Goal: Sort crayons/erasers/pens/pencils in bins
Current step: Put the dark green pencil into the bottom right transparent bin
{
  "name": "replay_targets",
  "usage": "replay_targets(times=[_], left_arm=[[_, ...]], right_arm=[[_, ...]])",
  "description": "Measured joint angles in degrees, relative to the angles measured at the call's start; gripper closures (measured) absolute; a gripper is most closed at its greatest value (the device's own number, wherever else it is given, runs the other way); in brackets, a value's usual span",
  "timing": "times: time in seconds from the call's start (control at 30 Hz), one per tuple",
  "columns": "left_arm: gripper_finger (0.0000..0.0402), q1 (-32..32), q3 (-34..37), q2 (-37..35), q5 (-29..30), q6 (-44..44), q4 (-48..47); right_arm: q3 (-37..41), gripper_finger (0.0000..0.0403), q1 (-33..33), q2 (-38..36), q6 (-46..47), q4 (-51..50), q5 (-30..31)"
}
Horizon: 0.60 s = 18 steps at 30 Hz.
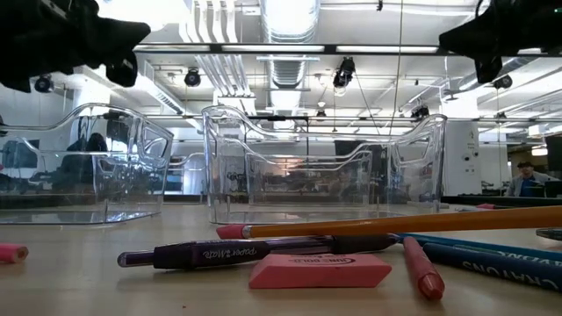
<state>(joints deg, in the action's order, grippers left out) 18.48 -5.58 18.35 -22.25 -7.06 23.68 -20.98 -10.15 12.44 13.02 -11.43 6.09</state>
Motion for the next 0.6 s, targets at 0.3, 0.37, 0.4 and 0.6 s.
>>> replay_targets(times=[0.3, 0.37, 0.4, 0.6], left_arm=[[0.0402, -0.02, -5.21, 2.8, 1.91, -3.09, -0.37], [0.0402, -0.02, -6.22, 4.47, 2.8, -2.93, -0.25], [0.0402, 0.0, -6.63, 5.36, 2.93, -2.91, -0.26], [0.0402, -0.02, -7.53, 11.14, 3.71, -1.05, -0.24]], right_arm=[[-10.76, 0.0261, 0.0, 14.32, 2.49, -13.34, 0.02], [-13.73, 0.0257, 0.0, 18.18, 3.86, -17.84, 0.0], [-15.0, 0.0257, 0.0, 20.07, 4.22, -20.01, 0.03], [-21.06, 0.0265, 0.0, 29.85, 8.62, -31.57, 0.04]])
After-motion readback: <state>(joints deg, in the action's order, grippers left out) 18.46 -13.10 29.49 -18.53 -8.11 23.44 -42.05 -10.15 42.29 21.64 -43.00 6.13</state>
